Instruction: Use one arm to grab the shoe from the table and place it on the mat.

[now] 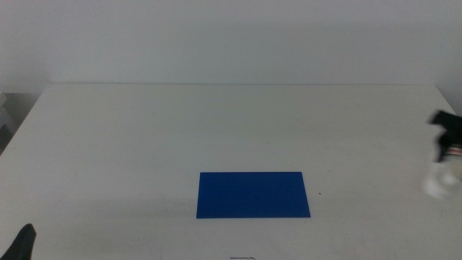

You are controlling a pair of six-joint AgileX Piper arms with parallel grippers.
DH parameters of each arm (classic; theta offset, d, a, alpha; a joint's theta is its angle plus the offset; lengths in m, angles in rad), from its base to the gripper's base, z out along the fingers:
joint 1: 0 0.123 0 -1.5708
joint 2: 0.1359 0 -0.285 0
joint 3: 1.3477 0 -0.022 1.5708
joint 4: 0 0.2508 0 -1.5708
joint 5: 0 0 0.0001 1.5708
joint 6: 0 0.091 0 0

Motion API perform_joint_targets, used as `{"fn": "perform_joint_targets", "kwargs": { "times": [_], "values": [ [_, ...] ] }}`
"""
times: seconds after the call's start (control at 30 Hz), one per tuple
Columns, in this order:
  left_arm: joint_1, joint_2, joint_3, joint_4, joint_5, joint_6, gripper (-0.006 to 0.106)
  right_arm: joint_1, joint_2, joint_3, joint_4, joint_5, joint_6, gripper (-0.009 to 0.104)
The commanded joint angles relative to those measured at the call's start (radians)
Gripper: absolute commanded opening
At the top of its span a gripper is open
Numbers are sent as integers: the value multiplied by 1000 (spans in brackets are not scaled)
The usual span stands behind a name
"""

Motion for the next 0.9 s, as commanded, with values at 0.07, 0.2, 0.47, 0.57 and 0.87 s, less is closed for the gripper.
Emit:
{"fn": "perform_joint_targets", "kwargs": {
  "times": [0.07, 0.2, 0.47, 0.57, 0.87],
  "values": [
    [-4, -19, -3, -9, -83, -15, 94, 204, -40, -27, -30, -63, 197, 4],
    [-4, -19, -3, -9, -83, -15, 94, 361, 7, -77, -44, -97, 348, 8],
    [-4, -19, -3, -9, -83, -15, 94, 619, 229, -377, -31, 86, 445, 13],
    [-4, -19, -3, -9, -83, -15, 94, 680, 308, -505, -28, 178, 453, 14],
    [-4, -19, -3, -9, -83, -15, 94, 776, 414, -668, 11, 223, 483, 16]
  ]
}}
